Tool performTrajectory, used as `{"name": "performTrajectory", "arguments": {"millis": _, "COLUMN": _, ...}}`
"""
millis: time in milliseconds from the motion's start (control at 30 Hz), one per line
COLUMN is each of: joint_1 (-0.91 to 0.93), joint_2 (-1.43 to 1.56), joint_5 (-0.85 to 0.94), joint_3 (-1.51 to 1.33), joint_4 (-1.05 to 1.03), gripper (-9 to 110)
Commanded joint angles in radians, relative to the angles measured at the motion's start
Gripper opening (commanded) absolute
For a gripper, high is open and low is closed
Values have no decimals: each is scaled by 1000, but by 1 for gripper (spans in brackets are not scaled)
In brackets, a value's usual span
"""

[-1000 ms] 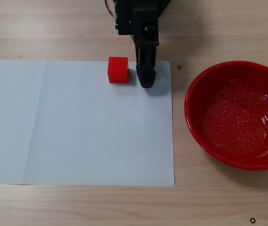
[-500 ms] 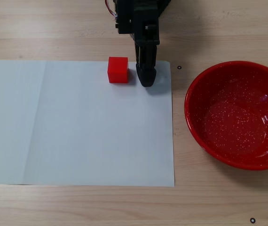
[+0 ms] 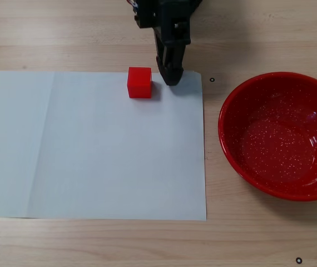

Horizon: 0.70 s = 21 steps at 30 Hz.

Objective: Grasp the red cube and put it in the red bowl.

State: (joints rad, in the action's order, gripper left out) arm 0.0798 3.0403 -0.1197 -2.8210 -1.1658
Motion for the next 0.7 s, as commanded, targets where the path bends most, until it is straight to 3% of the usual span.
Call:
{"name": "performTrajectory", "arguments": {"millis": 0, "joint_1": -14, "joint_2": -48, "joint_5": -29, "joint_3": 158, "joint_4": -28, "gripper": 0}}
{"name": "performTrajectory", "arguments": {"millis": 667, "joint_1": -127, "joint_2": -581, "joint_5": 61, "joint_3": 770, "joint_4": -388, "gripper": 5}}
